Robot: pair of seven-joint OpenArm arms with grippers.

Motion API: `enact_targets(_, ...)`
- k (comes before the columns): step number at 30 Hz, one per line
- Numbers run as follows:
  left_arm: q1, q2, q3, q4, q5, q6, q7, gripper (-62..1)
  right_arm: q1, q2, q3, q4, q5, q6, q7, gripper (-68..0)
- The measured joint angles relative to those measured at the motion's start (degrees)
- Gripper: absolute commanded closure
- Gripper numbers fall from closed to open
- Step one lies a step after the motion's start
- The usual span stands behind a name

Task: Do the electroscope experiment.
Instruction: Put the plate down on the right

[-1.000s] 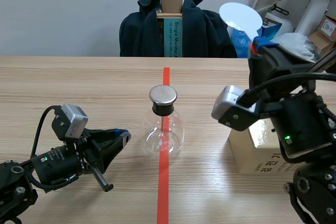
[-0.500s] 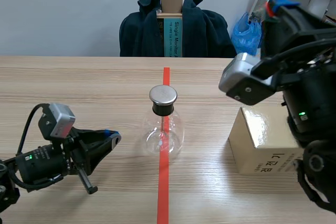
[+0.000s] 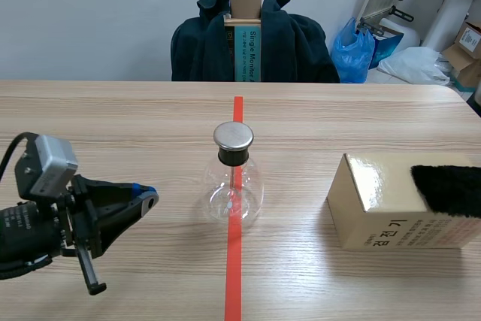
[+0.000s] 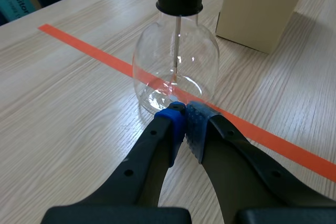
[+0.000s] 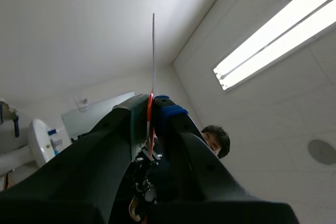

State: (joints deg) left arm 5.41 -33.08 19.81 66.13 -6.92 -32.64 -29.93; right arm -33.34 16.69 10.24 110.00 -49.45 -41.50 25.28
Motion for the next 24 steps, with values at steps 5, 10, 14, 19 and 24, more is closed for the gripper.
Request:
enact_targets(5,6.5,-2.2,-5.4,11.4,-3.5,0.0,4.3,-3.2,-5.2,0.0,2.1,-0.1,0.8,2.6,-2.8,-0.8)
enact_targets(10,13.2,-2.6,-10.6,23.0,-4.3,4.0,9.1,-3.6,-7.4,0.0,2.2,-0.4,2.0,7.2,-5.3,-0.9)
enact_targets(14,19.3,-2.6,-13.7,31.2,-4.3,8.8,10.0,-20.9,-8.0,0.0,2.2,-0.5,2.0,12.3,-6.1,-0.8)
enact_targets(19,26.5,-2.6,-15.4,38.1,-3.8,11.5,10.0,-34.9,-8.1,0.0,1.9,-2.4,2.0,17.2,-6.1,-0.8)
enact_targets(24,33.3,-2.6,-15.8,41.1,-2.6,14.3,11.9,-57.9,-8.1,-0.1,-0.2,-5.7,0.8,18.4,-6.0,-0.8)
